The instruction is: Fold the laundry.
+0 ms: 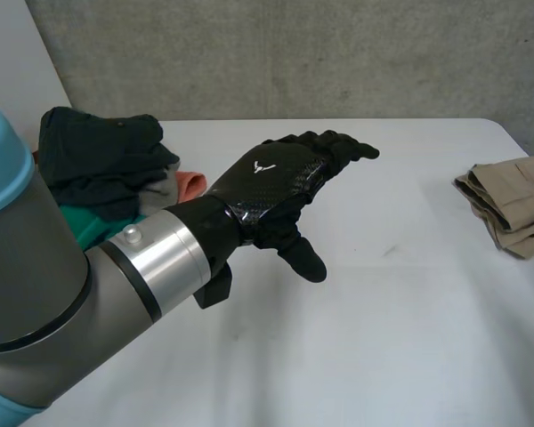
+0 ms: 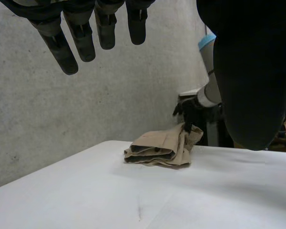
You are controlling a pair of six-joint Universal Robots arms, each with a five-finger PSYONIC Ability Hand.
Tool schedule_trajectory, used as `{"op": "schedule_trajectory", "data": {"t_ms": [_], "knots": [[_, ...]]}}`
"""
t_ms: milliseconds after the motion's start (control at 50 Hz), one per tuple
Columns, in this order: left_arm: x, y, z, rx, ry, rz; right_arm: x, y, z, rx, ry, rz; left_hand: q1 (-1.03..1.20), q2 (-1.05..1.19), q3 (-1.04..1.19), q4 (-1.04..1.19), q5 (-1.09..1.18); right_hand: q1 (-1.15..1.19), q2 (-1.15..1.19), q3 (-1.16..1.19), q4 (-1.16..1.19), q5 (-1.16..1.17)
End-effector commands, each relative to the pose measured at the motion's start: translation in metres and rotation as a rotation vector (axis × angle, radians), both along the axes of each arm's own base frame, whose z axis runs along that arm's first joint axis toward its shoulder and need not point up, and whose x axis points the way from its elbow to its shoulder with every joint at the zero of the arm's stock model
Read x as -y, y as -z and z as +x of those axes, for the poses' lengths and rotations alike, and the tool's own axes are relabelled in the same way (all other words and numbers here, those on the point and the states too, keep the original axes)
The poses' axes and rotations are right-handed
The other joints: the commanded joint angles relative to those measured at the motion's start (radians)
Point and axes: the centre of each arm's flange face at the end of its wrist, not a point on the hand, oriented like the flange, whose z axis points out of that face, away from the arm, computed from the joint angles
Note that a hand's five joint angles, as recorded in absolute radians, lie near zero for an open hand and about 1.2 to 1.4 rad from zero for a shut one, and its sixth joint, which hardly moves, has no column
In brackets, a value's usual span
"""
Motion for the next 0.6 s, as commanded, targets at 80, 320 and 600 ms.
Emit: {"op": "schedule_trajectory", "data": {"t_ms": [80, 320, 600], "knots": [[0.002, -0.005, 0.006, -0.011, -0.023, -0.005, -0.004, -0.066, -0.042, -0.353, 0.100, -0.121, -0.001, -0.006, -0.028, -0.025, -0.047, -0.041, -0.032, -0.027, -0.029, -0.050], [0.018, -0.053, 0.015, -0.099, -0.141, -0.132, -0.024, -0.138, 0.074, -0.496, -0.255, -0.590, -0.001, -0.006, -0.028, -0.025, -0.047, -0.041, -0.032, -0.027, -0.029, -0.050], [0.234, 0.000, 0.156, 0.545, -0.861, -0.433, -0.197, -0.045, 0.240, -0.242, -1.223, -0.138, -0.001, -0.006, -0.028, -0.025, -0.047, -0.041, -0.032, -0.027, -0.029, -0.050]]}}
